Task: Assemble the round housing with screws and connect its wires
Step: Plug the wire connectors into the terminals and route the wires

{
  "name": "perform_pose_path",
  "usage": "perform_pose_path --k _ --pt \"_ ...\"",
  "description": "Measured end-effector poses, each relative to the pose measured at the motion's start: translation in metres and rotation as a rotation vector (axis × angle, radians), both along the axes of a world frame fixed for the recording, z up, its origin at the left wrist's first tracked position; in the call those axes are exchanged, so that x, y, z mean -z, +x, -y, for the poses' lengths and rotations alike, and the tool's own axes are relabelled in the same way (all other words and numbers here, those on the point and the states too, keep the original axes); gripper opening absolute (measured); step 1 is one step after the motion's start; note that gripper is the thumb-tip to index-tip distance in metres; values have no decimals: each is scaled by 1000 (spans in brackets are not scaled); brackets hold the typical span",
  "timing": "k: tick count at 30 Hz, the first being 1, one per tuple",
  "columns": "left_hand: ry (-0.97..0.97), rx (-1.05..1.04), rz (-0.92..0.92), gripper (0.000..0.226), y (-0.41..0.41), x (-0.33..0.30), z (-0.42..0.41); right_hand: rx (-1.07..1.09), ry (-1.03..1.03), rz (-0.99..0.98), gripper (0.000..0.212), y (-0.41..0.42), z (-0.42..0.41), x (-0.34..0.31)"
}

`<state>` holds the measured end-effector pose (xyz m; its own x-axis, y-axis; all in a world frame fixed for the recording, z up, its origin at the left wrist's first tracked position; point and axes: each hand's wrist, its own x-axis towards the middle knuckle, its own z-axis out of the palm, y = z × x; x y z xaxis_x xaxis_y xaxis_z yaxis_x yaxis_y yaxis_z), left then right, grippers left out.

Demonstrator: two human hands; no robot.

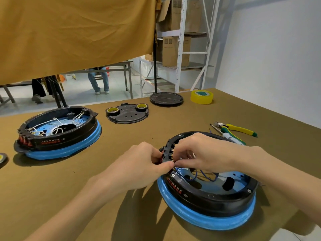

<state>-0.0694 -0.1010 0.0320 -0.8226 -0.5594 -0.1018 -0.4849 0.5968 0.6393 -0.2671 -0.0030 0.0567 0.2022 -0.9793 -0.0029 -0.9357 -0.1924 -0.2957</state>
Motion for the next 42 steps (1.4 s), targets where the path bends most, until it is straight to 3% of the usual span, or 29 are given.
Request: perform_pose_path --k 11,18,26,32,42 --pt "-73 -11 70 46 -4 2 0 5 81 -235 17 3 4 -15" --pt "-137 -1 52 42 -5 5 -3 15 72 -201 17 4 6 -13" --pt "-351 16 79 42 -6 14 -11 55 121 -79 15 4 7 -13" --pt "-424 -7 100 43 -9 16 -12 116 75 -110 19 10 8 -8" --pt "-429 -6 84 41 -10 15 -15 158 73 -111 20 15 9 -3"
